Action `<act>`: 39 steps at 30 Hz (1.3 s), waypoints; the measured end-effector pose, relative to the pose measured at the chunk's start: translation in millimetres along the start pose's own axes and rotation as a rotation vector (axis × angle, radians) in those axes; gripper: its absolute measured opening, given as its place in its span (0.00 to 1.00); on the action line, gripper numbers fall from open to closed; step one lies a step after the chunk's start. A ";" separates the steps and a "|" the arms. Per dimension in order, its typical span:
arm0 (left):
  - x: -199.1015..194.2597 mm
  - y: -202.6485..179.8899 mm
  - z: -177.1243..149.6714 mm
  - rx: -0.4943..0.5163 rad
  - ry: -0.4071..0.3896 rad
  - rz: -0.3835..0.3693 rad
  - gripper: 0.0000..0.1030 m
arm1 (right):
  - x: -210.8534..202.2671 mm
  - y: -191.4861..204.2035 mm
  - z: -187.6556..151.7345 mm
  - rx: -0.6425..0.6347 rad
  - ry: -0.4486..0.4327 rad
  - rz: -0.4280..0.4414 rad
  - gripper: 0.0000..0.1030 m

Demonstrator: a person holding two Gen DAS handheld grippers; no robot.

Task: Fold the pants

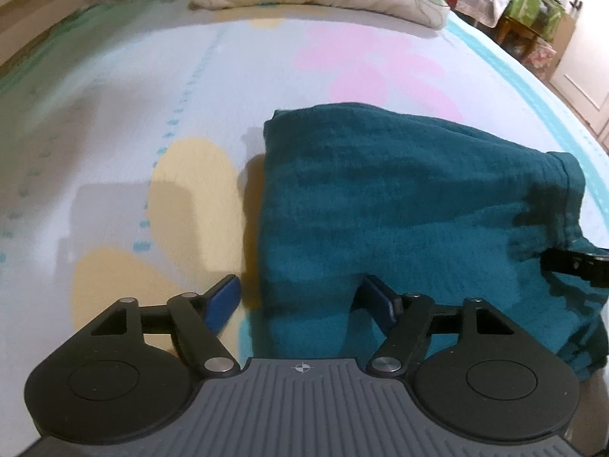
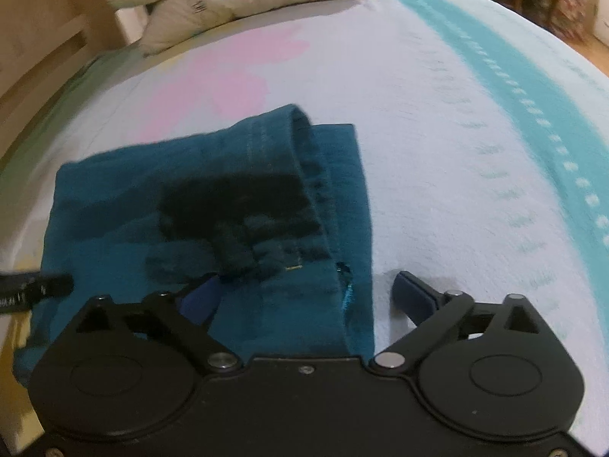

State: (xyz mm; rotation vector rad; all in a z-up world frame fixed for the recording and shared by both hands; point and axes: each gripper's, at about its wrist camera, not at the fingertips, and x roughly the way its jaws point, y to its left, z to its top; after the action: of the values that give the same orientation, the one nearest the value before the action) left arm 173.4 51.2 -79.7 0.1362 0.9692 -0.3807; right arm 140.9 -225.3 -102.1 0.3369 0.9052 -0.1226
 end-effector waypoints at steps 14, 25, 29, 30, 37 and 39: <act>16.6 -6.1 18.9 0.019 -0.036 -0.043 0.81 | -0.5 -19.5 7.6 0.168 -0.023 0.161 0.98; 21.9 -13.7 37.6 -0.048 -0.021 -0.049 0.35 | -2.2 -39.2 2.3 0.265 -0.024 0.241 0.65; 6.2 -17.7 39.2 -0.046 -0.031 -0.016 0.16 | -5.7 -38.9 1.2 0.245 -0.009 0.252 0.38; 0.9 -18.2 38.6 -0.056 -0.038 -0.010 0.14 | -9.2 -35.1 1.5 0.232 -0.014 0.259 0.31; -36.2 -3.4 34.4 -0.032 -0.101 0.054 0.11 | -33.7 9.8 10.9 0.109 -0.043 0.312 0.25; -42.4 15.8 34.0 -0.053 -0.108 0.073 0.11 | -29.7 27.5 21.0 0.086 -0.031 0.344 0.25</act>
State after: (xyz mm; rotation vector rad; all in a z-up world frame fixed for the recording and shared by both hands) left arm 184.3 67.1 -26.6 0.1015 0.8643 -0.2924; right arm 145.1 -207.7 -60.2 0.5639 0.8006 0.1509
